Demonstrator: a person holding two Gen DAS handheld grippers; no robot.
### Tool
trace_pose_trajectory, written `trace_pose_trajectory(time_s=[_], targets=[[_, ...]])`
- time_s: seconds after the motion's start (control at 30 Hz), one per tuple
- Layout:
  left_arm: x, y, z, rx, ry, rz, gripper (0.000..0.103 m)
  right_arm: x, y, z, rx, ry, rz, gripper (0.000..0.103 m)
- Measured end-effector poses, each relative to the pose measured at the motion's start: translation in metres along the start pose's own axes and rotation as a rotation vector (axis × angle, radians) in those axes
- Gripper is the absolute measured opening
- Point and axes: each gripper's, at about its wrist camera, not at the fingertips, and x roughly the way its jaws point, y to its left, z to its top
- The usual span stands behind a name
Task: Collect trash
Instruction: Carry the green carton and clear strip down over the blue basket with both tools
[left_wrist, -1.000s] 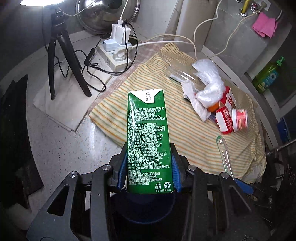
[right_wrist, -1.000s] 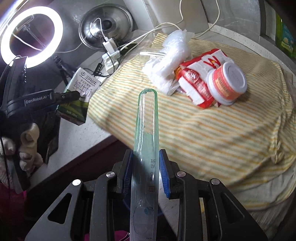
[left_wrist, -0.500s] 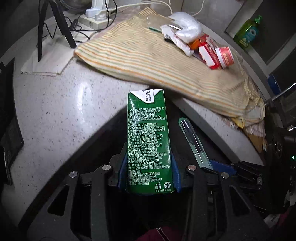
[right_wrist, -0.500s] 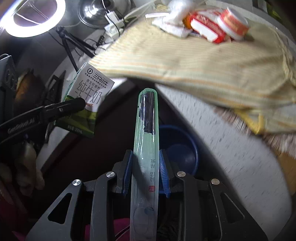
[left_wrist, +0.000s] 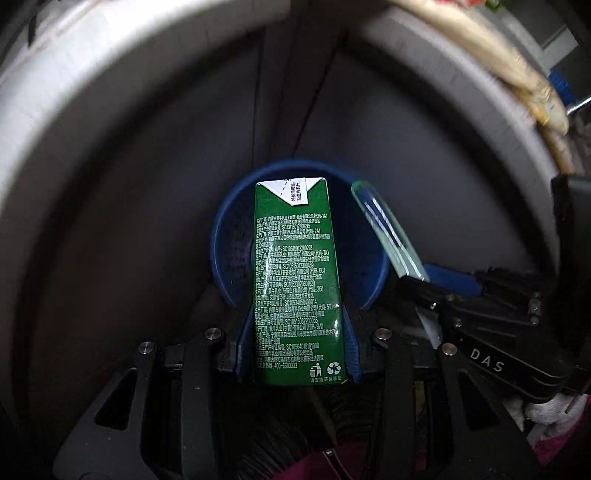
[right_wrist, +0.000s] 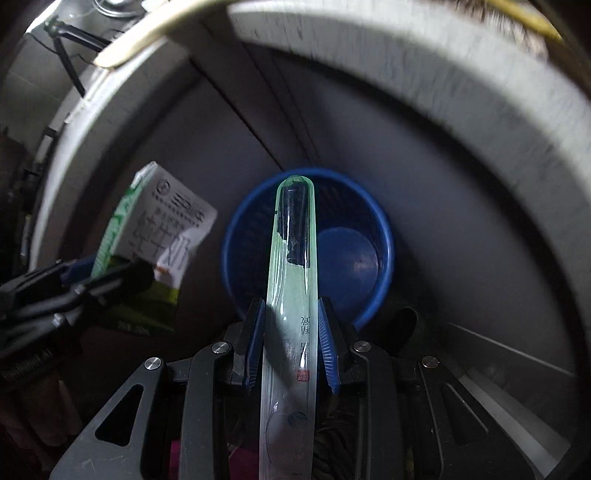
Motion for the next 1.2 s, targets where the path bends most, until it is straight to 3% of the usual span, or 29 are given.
trace_pose_trajectory(time_s=[0.13, 0.4, 0.67, 1.2], targets=[[0.037, 0.006, -0.005, 0.005, 0.067, 0.011, 0.040, 0.026, -0.001, -0.004, -0.018, 0.023, -0.042, 0.027], [0.089, 0.025, -0.007, -0.030, 0.143, 0.013, 0.040, 0.082, -0.014, 0.008, 0.017, 0.096, -0.046, 0.027], [0.103, 0.037, -0.011, -0.038, 0.155, 0.018, 0.040, 0.123, -0.014, 0.018, 0.043, 0.140, -0.073, 0.027], [0.136, 0.029, -0.001, -0.034, 0.185, 0.033, 0.040, 0.160, -0.010, 0.028, 0.020, 0.168, -0.105, 0.027]])
